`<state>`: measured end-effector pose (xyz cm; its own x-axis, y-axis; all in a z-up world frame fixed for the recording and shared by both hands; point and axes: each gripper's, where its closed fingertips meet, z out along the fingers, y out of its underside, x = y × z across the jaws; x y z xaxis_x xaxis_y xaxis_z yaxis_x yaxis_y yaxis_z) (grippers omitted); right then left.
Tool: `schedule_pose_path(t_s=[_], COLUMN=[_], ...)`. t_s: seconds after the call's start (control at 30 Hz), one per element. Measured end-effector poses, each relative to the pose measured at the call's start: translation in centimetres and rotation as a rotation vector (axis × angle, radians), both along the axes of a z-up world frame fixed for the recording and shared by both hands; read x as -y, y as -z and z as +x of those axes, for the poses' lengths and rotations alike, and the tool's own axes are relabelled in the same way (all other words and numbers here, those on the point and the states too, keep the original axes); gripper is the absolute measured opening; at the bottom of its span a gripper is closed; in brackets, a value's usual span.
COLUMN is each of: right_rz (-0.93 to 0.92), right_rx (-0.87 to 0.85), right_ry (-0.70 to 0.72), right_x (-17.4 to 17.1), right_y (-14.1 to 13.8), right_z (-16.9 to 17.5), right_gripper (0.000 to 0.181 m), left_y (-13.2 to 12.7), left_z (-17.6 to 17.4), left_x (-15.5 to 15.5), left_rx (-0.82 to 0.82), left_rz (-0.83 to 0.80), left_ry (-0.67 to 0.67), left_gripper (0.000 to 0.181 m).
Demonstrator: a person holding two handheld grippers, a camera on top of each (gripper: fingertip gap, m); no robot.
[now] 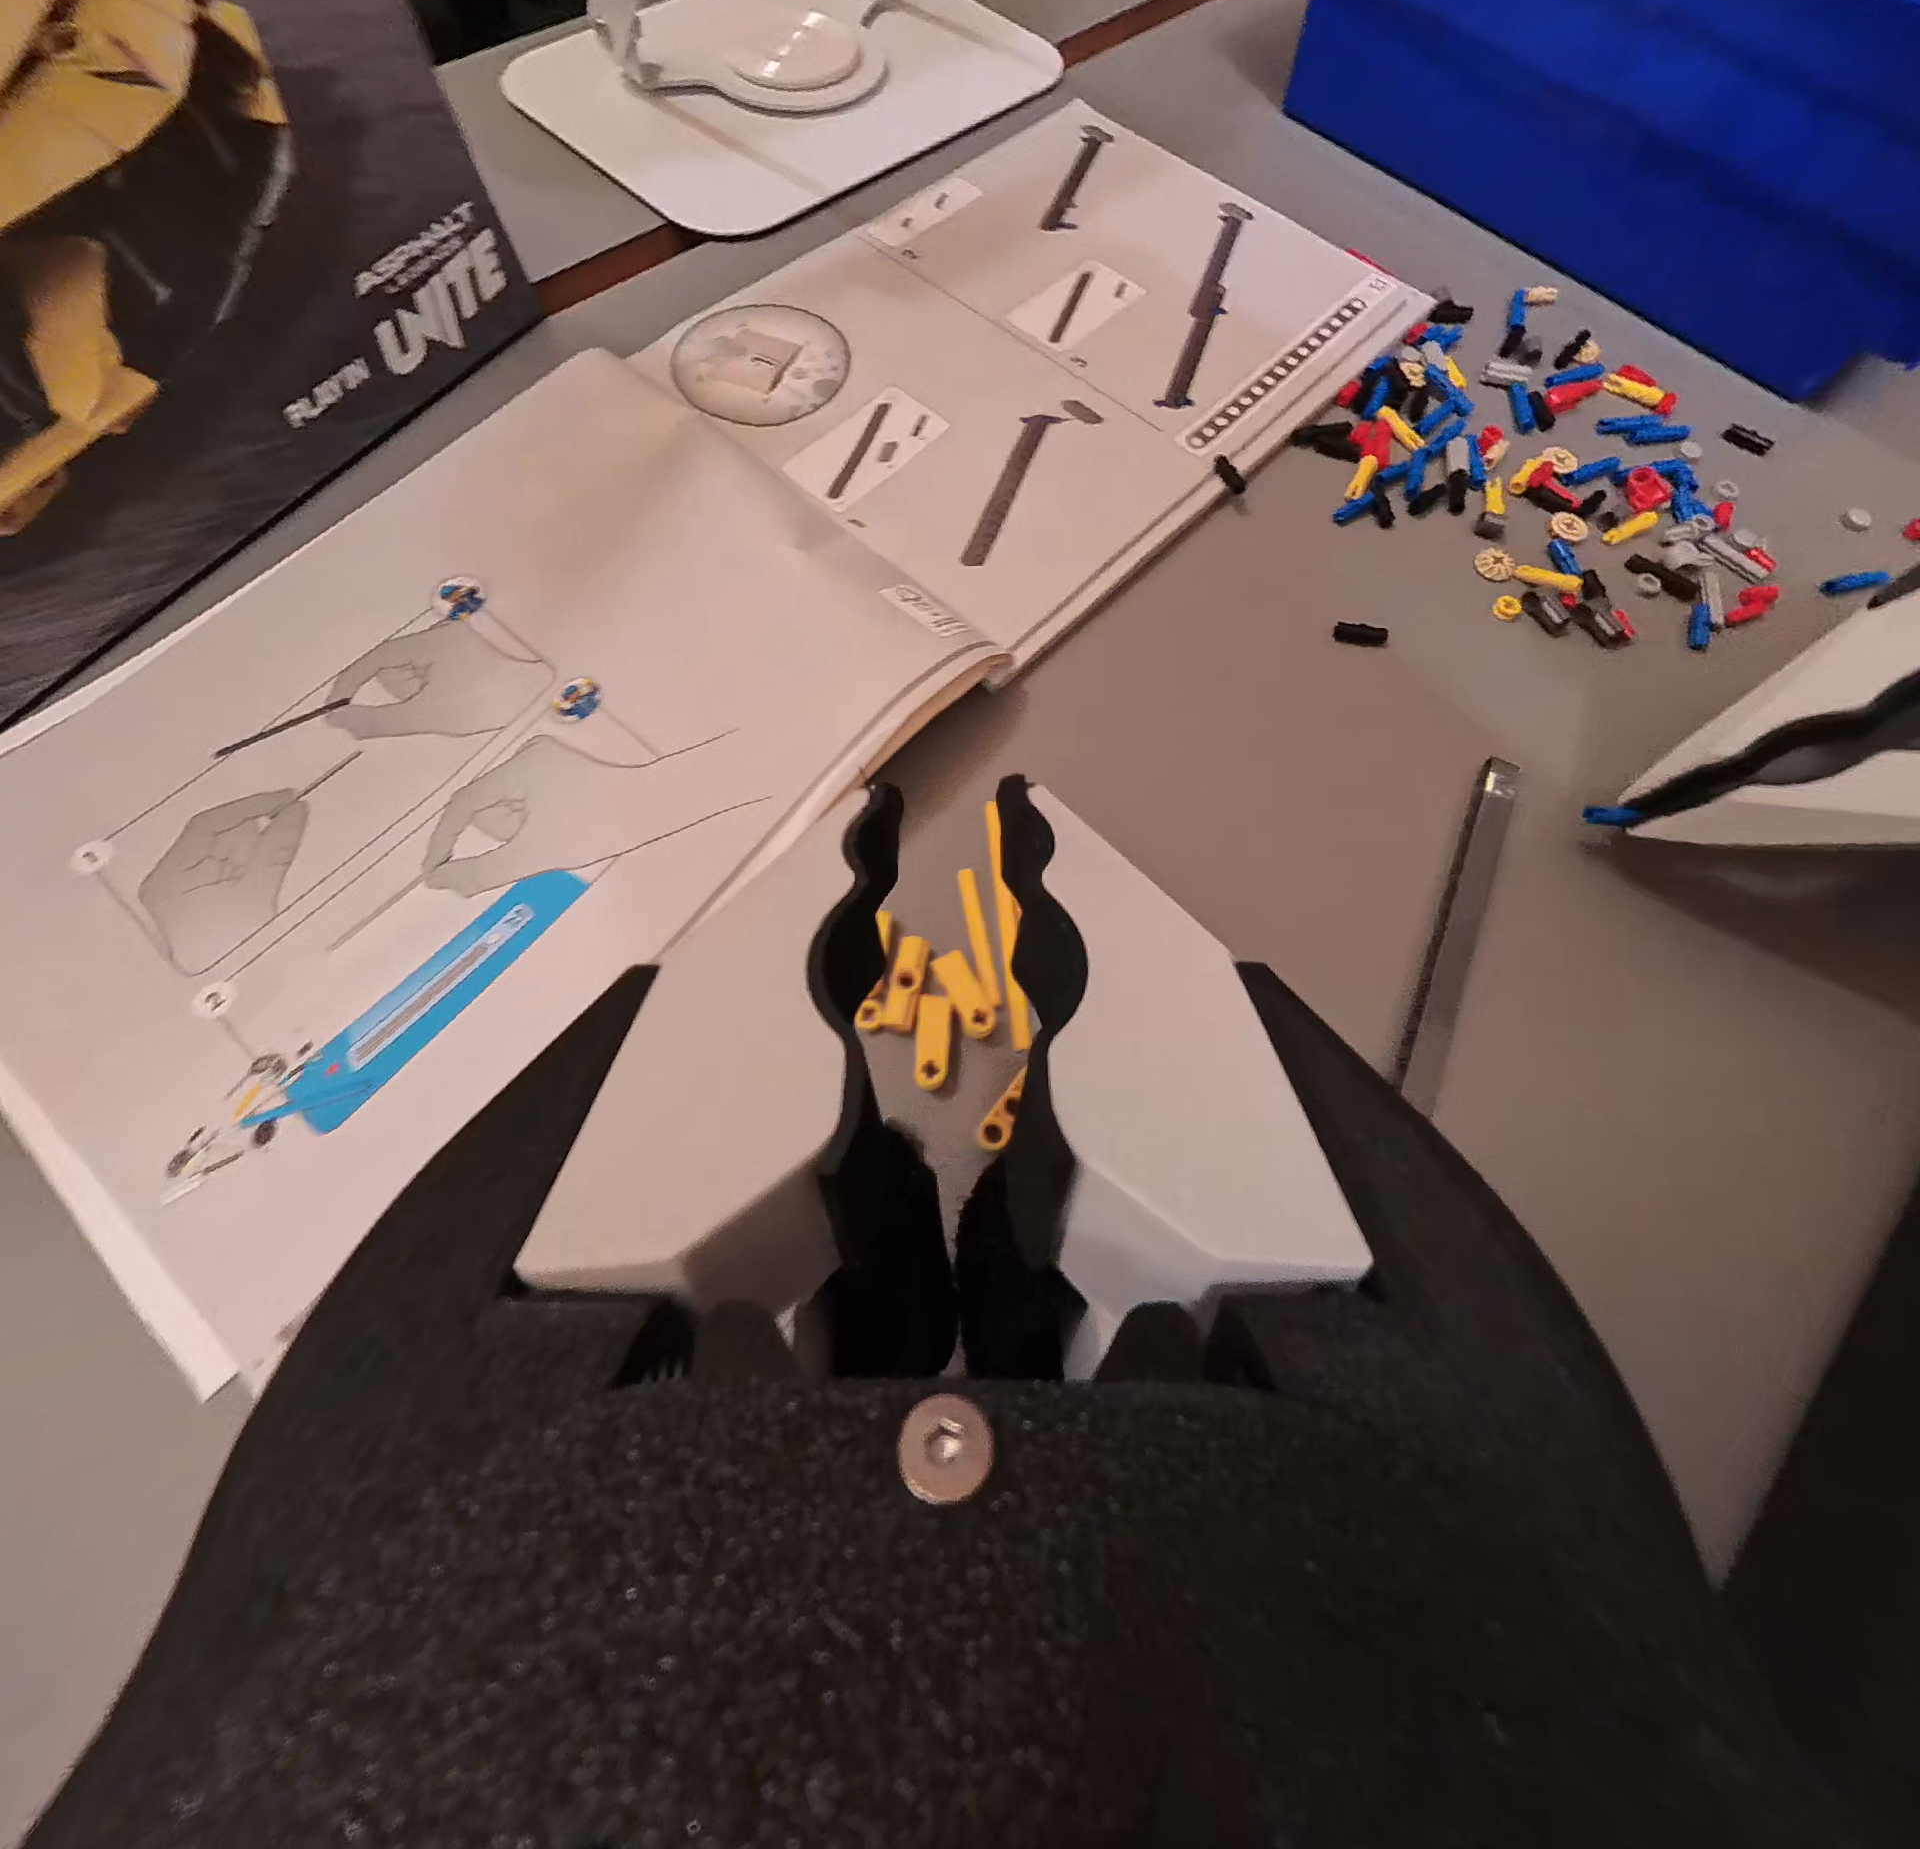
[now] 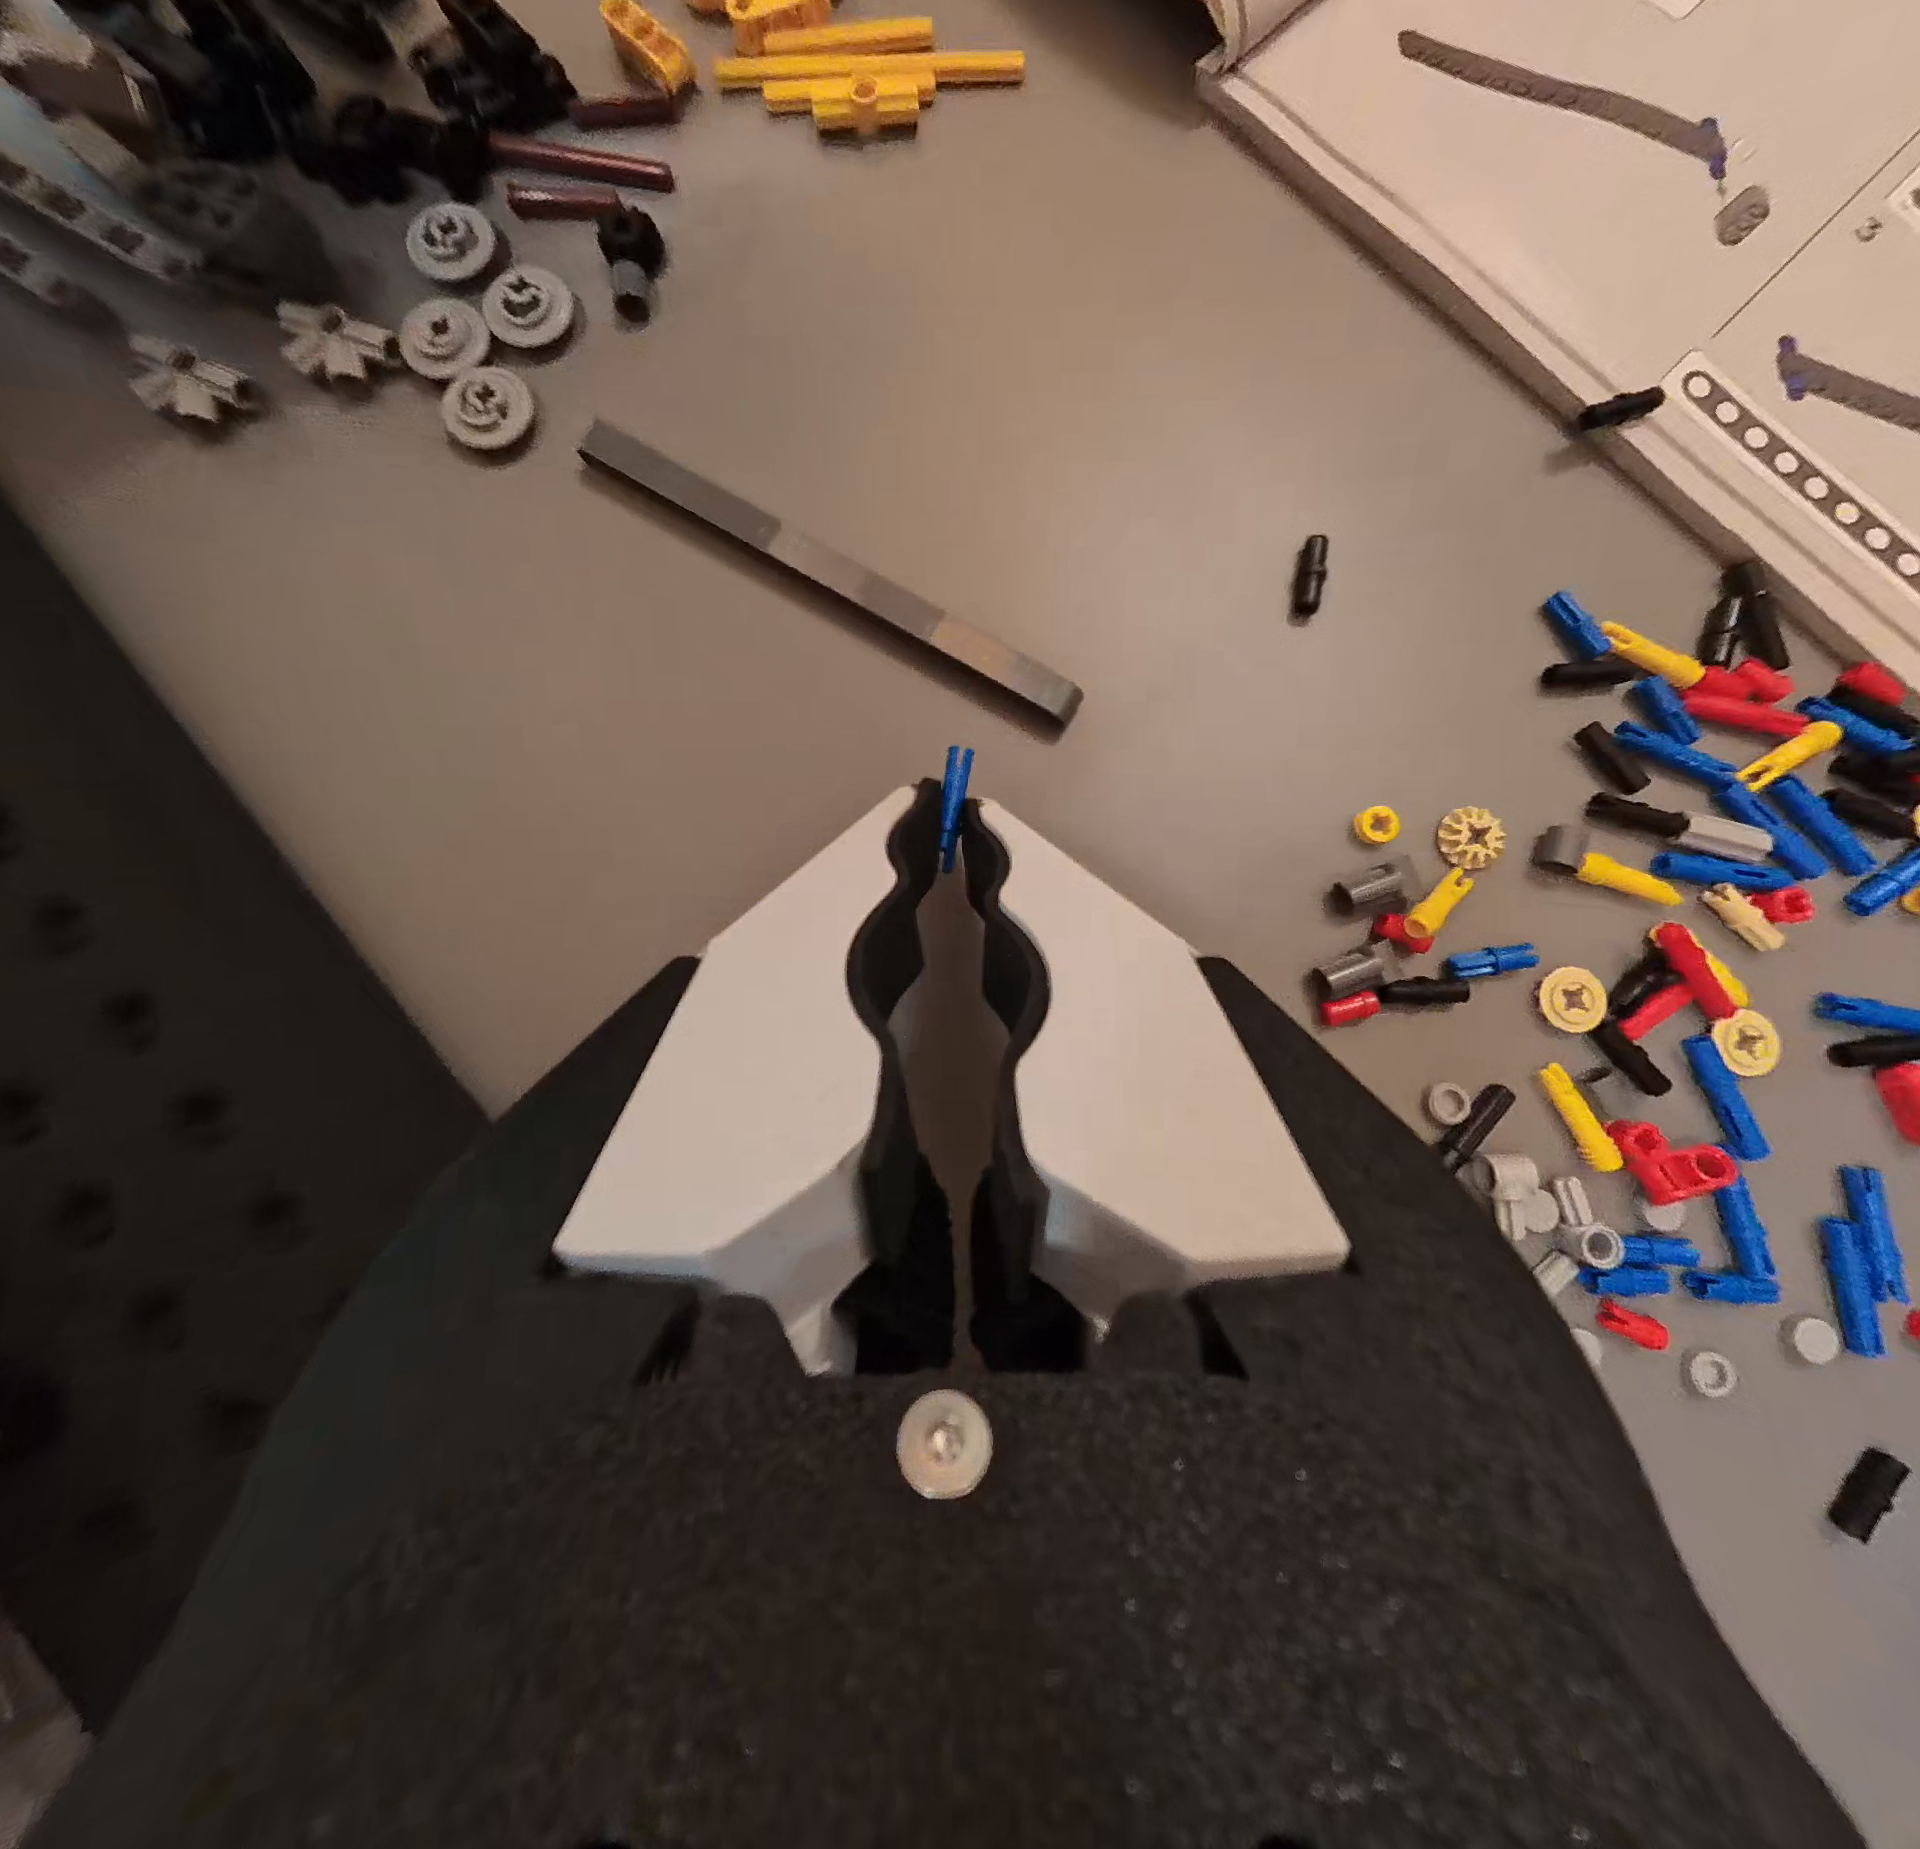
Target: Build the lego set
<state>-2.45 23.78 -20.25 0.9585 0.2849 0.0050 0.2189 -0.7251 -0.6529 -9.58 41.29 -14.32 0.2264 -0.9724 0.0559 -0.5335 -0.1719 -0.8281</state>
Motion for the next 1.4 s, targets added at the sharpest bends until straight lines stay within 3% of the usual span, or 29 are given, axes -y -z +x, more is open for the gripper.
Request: schedule_pose_path(t_s=[0.2,0.37,0.6,0.83,1.0,1.17,1.33,1.4], right_rz=[-0.042,-0.032,0.067,0.385,0.454,0.445,0.469,0.483], right_rx=[0.039,0.008,-0.089,-0.112,-0.068,0.021,0.071,0.072], right_ry=[-0.039,-0.044,0.034,0.164,0.214,0.161,0.139,0.137], right_x=[-0.1,-0.4,-0.8,-1.3,-0.9,-1.1,-0.9,-0.8], right_y=[1.1,1.1,-1.0,-4.8,-5.7,-5.1,-5.3,-5.5], right_z=[-0.1,-0.3,-0.5,0.9,1.7,0.9,0.6,0.5], right_gripper=[0.003,0.004,0.017,0.016,0.016,0.016,0.016,0.016], left_y=[-1.4,-2.5,2.4,3.6,3.5,4.9,6.6,7.1], left_z=[-4.3,-8.3,-16.3,-21.8,-21.8,-19.0,-18.0,-18.0], left_x=[-3.9,-4.7,-1.0,1.9,4.7,6.9,7.0,6.9], left_rx=[-0.026,-0.063,-0.458,-0.544,-0.475,-0.426,-0.488,-0.519], left_rz=[0.087,0.111,0.233,0.182,0.081,0.058,0.041,0.040], left_ry=[-0.075,-0.048,0.152,0.160,0.165,0.187,0.161,0.153], left_gripper=[0.018,0.019,0.015,0.025,0.024,0.019,0.017,0.007])
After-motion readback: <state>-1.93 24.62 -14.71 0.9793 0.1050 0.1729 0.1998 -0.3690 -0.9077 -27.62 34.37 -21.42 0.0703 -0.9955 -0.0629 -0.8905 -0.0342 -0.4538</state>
